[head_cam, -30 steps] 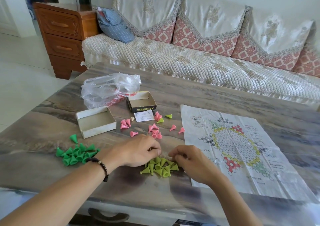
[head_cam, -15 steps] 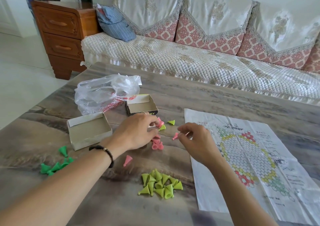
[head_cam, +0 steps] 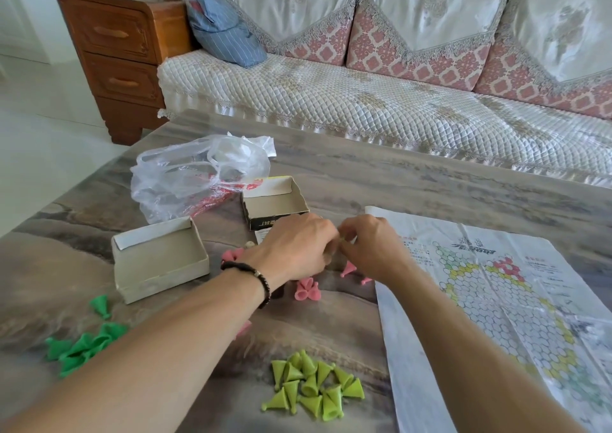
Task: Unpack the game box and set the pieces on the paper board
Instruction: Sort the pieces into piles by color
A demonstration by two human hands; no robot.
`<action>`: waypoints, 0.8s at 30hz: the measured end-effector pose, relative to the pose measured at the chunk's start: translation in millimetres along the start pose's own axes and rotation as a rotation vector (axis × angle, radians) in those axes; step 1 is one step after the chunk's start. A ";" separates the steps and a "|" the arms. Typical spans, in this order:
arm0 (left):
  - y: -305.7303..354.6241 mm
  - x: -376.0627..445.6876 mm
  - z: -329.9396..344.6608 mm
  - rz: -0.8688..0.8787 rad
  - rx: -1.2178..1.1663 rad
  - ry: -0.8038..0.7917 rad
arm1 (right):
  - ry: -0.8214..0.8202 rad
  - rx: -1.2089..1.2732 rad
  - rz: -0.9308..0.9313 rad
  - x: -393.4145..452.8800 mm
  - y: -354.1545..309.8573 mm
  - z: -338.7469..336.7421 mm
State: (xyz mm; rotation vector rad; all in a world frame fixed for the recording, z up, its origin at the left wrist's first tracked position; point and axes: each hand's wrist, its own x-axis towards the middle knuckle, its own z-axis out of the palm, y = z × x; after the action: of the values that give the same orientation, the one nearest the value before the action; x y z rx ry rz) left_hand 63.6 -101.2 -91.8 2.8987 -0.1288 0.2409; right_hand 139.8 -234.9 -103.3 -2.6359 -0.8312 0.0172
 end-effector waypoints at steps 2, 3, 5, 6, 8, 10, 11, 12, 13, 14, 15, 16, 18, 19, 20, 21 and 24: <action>-1.3 -5.4 -3.8 -0.003 -0.067 0.011 | -0.002 0.021 0.013 -1.0 -1.7 1.3; -2.6 -9.3 -6.3 -0.003 -0.099 0.007 | 0.004 0.038 0.016 -2.9 -3.4 0.7; -4.6 -19.5 -12.3 0.003 -0.175 0.000 | 0.048 0.098 0.027 -10.3 -7.5 -3.2; -5.2 -25.4 -15.7 0.007 -0.213 0.009 | 0.077 0.138 0.035 -15.9 -9.9 -6.4; -5.2 -40.2 -21.6 0.002 -0.274 0.023 | 0.118 0.212 0.034 -31.0 -14.1 -12.6; -4.6 -57.3 -24.6 -0.010 -0.323 0.025 | 0.120 0.256 0.009 -50.6 -18.3 -18.5; -4.4 -66.0 -25.5 -0.022 -0.353 0.025 | 0.106 0.273 0.000 -61.3 -20.1 -20.5; -4.7 -74.6 -26.1 -0.036 -0.381 0.026 | 0.085 0.288 -0.005 -72.2 -22.1 -22.2; -5.4 -82.9 -26.9 -0.054 -0.402 0.028 | 0.063 0.299 -0.007 -83.4 -24.2 -23.3; -6.0 -90.4 -28.3 -0.071 -0.414 0.030 | 0.043 0.305 -0.010 -94.1 -26.2 -24.0; -6.3 -97.7 -29.9 -0.085 -0.418 0.027 | 0.025 0.307 -0.015 -104.5 -27.6 -24.1; -7.0 -104.3 -31.0 -0.092 -0.418 0.022 | 0.009 0.307 -0.020 -113.6 -28.1 -23.4; -6.4 -117.6 -34.3 -0.102 -0.414 0.000 | -0.010 0.289 -0.022 -129.9 -27.9 -23.0; -6.2 -124.1 -35.2 -0.106 -0.417 -0.019 | -0.019 0.280 -0.012 -136.1 -27.5 -22.7; -5.5 -130.5 -36.3 -0.111 -0.422 -0.045 | -0.027 0.278 0.003 -141.8 -27.5 -23.0; -4.7 -136.3 -37.2 -0.117 -0.429 -0.075 | -0.036 0.282 0.020 -146.8 -27.9 -23.2; -1.3 -149.6 -36.1 -0.119 -0.429 -0.149 | -0.057 0.265 0.049 -158.8 -30.6 -22.6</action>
State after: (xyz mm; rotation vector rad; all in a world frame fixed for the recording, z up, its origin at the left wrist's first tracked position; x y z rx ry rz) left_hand -88.8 -81.2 -83.2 2.4824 -0.0271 -0.0239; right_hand -5.4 -308.0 -87.2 -2.4144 -0.7268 0.2019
